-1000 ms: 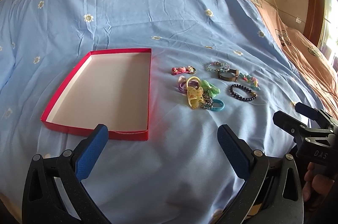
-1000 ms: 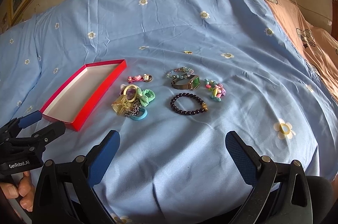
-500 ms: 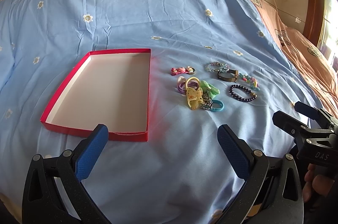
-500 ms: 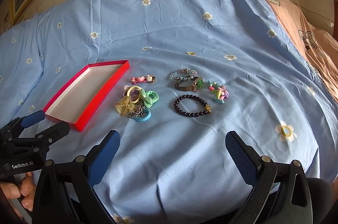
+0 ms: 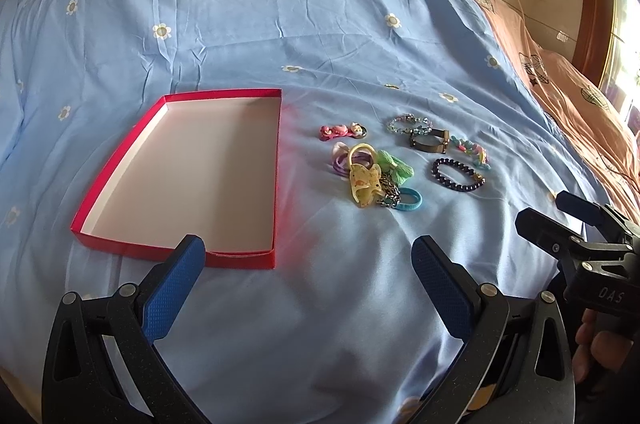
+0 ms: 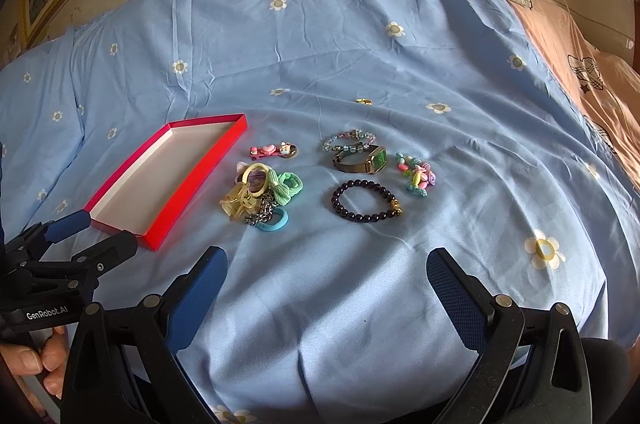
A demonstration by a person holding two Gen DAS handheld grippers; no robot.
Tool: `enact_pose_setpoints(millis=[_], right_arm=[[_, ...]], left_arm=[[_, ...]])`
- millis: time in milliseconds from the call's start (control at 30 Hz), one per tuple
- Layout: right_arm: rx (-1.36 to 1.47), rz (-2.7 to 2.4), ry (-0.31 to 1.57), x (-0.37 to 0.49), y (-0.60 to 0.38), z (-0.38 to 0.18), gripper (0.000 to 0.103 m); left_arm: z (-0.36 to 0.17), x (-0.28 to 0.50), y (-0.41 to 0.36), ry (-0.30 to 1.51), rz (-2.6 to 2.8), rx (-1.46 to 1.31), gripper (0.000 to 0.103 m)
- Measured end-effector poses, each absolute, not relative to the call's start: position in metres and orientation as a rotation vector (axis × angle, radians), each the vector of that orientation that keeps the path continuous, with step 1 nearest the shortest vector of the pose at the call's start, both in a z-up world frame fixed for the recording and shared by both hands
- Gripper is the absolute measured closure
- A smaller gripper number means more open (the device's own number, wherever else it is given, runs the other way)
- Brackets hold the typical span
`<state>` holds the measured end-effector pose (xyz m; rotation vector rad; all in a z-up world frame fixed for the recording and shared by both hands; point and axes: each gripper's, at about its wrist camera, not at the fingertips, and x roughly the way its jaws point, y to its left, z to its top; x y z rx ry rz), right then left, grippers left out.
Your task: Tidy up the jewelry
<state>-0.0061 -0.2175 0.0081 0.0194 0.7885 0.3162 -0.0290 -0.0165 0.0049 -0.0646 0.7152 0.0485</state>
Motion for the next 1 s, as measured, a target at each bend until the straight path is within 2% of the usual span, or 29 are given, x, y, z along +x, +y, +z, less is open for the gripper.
enact_pose_setpoints(millis=[833, 1000], right_arm=[[0.063, 0.316, 0.839, 0.024, -0.226, -0.006, 0.004], [0.08, 0.305, 0.863, 0.041, -0.231, -0.009, 0.016]], left_arm=[[-0.004, 0.02, -0.013, 0.801, -0.037, -0.089, 0.001], [-0.007, 0.04, -0.014, 0.832, -0.072, -0.103, 0.006]])
